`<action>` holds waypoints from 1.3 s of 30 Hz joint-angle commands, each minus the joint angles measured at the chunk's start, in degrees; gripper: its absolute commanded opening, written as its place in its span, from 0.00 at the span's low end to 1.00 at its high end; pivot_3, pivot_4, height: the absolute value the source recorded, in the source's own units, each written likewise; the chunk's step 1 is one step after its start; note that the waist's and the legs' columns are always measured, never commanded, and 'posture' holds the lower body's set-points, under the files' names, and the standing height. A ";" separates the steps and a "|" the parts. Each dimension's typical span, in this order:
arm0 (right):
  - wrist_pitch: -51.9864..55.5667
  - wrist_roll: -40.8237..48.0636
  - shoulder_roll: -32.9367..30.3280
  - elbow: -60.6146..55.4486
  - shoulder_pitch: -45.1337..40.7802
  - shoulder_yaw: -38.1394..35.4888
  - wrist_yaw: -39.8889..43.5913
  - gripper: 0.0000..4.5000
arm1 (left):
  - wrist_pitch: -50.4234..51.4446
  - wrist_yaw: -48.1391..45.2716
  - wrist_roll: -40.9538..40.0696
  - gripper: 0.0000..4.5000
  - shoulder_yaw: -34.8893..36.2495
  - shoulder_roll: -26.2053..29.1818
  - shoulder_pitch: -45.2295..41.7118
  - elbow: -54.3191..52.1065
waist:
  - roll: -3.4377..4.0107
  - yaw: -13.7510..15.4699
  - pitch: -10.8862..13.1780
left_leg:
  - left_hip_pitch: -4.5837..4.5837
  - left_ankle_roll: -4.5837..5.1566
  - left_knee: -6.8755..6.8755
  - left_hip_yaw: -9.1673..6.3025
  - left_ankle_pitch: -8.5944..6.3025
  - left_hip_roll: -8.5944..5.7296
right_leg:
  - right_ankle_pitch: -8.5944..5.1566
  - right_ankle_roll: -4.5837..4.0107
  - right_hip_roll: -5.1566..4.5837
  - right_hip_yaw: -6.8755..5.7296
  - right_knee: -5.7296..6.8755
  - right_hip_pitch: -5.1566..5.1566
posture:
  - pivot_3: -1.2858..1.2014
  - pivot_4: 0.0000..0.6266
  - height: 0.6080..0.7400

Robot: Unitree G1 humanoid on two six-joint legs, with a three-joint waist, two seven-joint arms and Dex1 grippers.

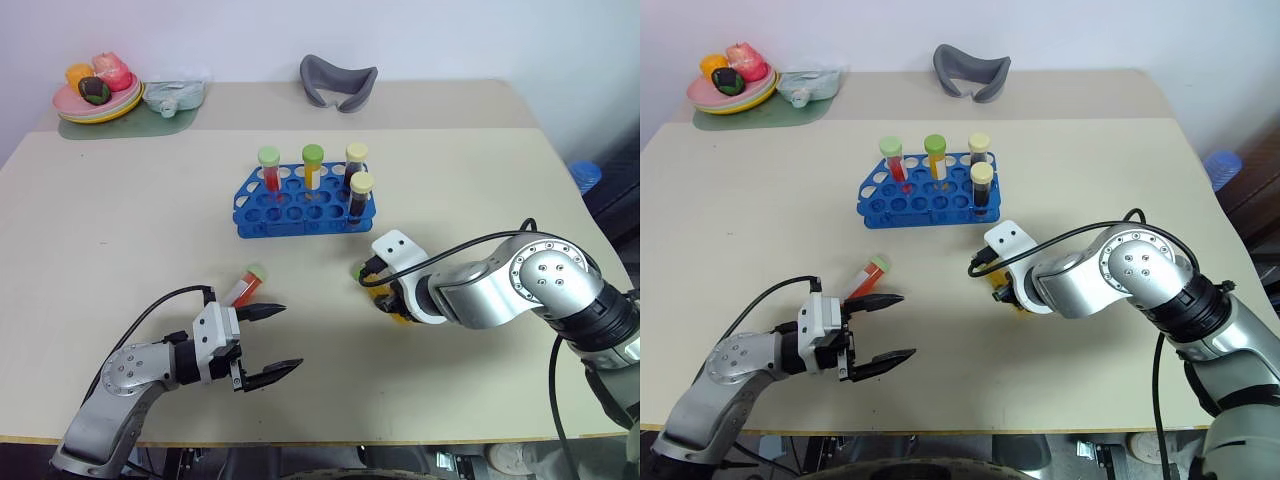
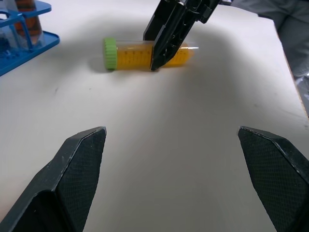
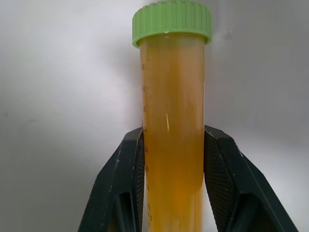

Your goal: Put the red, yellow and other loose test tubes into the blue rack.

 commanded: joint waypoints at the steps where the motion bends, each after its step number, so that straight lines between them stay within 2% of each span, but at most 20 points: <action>1: 0.78 -2.34 -0.19 -1.59 -0.99 -1.19 2.82 0.37 | 0.56 0.80 -0.49 1.00 0.05 0.15 -0.47 -2.17 | 0.00 0.03 0.00 | -0.05 0.00 0.00 0.00 0.00 0.00 | 0.00 0.00 0.00 0.00 0.00 -0.05 | 0.52 0.24 1.00; 2: 0.85 -2.83 -0.20 -1.51 -0.65 -1.20 3.22 0.37 | 1.04 1.05 -0.62 1.00 -0.01 0.17 -0.88 -2.43 | 0.00 0.03 0.00 | -0.09 0.00 0.01 0.00 0.00 0.00 | 0.00 0.00 0.00 0.00 0.01 -0.09 | 0.52 0.24 1.00; 4: 1.06 -3.80 -0.12 -1.54 -0.23 -1.27 4.10 0.25 | 1.96 1.48 -0.86 1.00 -0.10 0.20 -1.60 -2.98 | 0.00 0.04 0.00 | -0.12 0.00 0.02 0.00 0.00 0.00 | 0.00 0.00 -0.01 -0.01 0.01 -0.12 | 0.52 0.24 1.00; 6: 1.55 -5.20 -0.06 -1.83 -0.46 -1.46 4.81 0.19 | 2.68 1.68 -1.28 1.00 0.18 0.31 -2.03 -3.34 | 0.00 0.04 0.00 | -0.12 0.00 0.02 0.00 0.00 0.00 | 0.00 0.00 -0.01 0.00 0.01 -0.12 | 0.52 0.24 1.00; 10: 2.04 -8.29 0.47 -2.40 -1.11 -2.95 7.40 0.19 | 3.52 1.92 -1.91 1.00 1.01 0.49 -2.13 -3.71 | 0.00 -0.01 0.00 | -0.12 0.00 0.02 0.00 0.00 0.00 | 0.00 0.00 0.00 0.00 0.02 -0.13 | 0.52 0.24 1.00; 13: -0.17 -17.46 1.21 -6.81 -1.76 -6.04 16.52 0.19 | 4.19 3.03 -3.09 1.00 2.94 0.41 -1.74 -3.79 | 0.00 -0.01 0.00 | -0.13 0.00 0.02 0.00 0.00 0.00 | 0.01 0.00 0.00 0.00 0.03 -0.16 | 0.52 0.24 1.00; 15: -9.02 -30.09 0.71 -12.16 -0.77 -8.67 28.08 0.19 | 4.87 4.60 -4.23 1.00 5.24 0.03 -1.36 -3.64 | 0.02 0.02 0.01 | -0.14 0.00 0.01 0.00 0.00 0.00 | 0.01 0.01 0.00 0.00 0.04 -0.19 | 0.52 0.24 1.00; 17: -18.66 -39.11 1.80 -13.78 1.44 -11.93 37.82 0.19 | 5.49 6.17 -5.40 1.00 7.43 -0.54 -0.77 -3.43 | 0.02 0.08 0.01 | -0.15 0.00 0.00 0.00 0.00 0.00 | 0.01 0.01 0.01 -0.02 0.03 -0.21 | 0.52 0.24 1.00; 19: -25.26 -43.59 5.64 -12.34 3.89 -15.10 42.90 0.19 | 5.78 7.95 -6.53 1.00 9.38 -1.66 -0.32 -2.96 | -0.01 0.07 -0.02 | -0.14 0.00 0.00 -0.01 0.00 0.00 | 0.01 0.02 0.00 -0.04 0.02 -0.18 | 0.52 0.24 1.00; 23: -37.64 -56.48 15.85 -10.34 6.41 -14.70 49.86 0.19 | 4.72 11.73 -6.96 1.00 11.89 -5.06 -1.18 -1.16 | -0.02 -0.03 -0.02 | -0.13 -0.01 0.05 -0.01 0.01 0.00 | 0.01 0.02 0.00 -0.04 0.06 -0.15 | 0.52 0.24 1.00; 27: -51.87 -72.77 29.06 0.91 7.61 -10.49 51.84 0.19 | 0.77 18.78 -3.64 1.00 13.28 -10.55 -5.60 2.52 | -0.02 -0.05 -0.04 | -0.08 -0.06 0.09 -0.01 0.04 -0.01 | 0.02 0.01 0.01 -0.04 0.19 -0.14 | 0.52 0.24 1.00; 30: -60.98 -80.69 36.13 9.68 8.45 -10.06 54.15 0.19 | 0.13 22.08 -2.72 1.00 13.17 -13.32 -7.37 2.81 | -0.03 -0.06 -0.04 | -0.07 -0.11 0.09 0.00 0.07 -0.02 | 0.03 0.01 0.00 -0.04 0.22 -0.15 | 0.52 0.24 1.00; 34: -70.10 -87.40 42.38 20.16 9.27 -11.23 57.12 0.19 | -0.42 24.09 -1.98 1.00 12.34 -15.40 -7.50 2.29 | -0.02 -0.06 -0.04 | -0.07 -0.14 0.07 0.01 0.08 -0.02 | 0.03 0.01 -0.02 -0.04 0.21 -0.15 | 0.52 0.24 1.00; 39: -78.07 -92.48 46.63 31.37 9.48 -13.88 58.96 0.19 | -1.17 24.98 -1.30 1.00 11.46 -16.60 -6.08 1.15 | -0.01 -0.17 -0.04 | -0.05 -0.20 0.07 0.01 0.12 -0.02 | 0.04 0.01 -0.02 -0.04 0.26 -0.15 | 0.52 0.24 1.00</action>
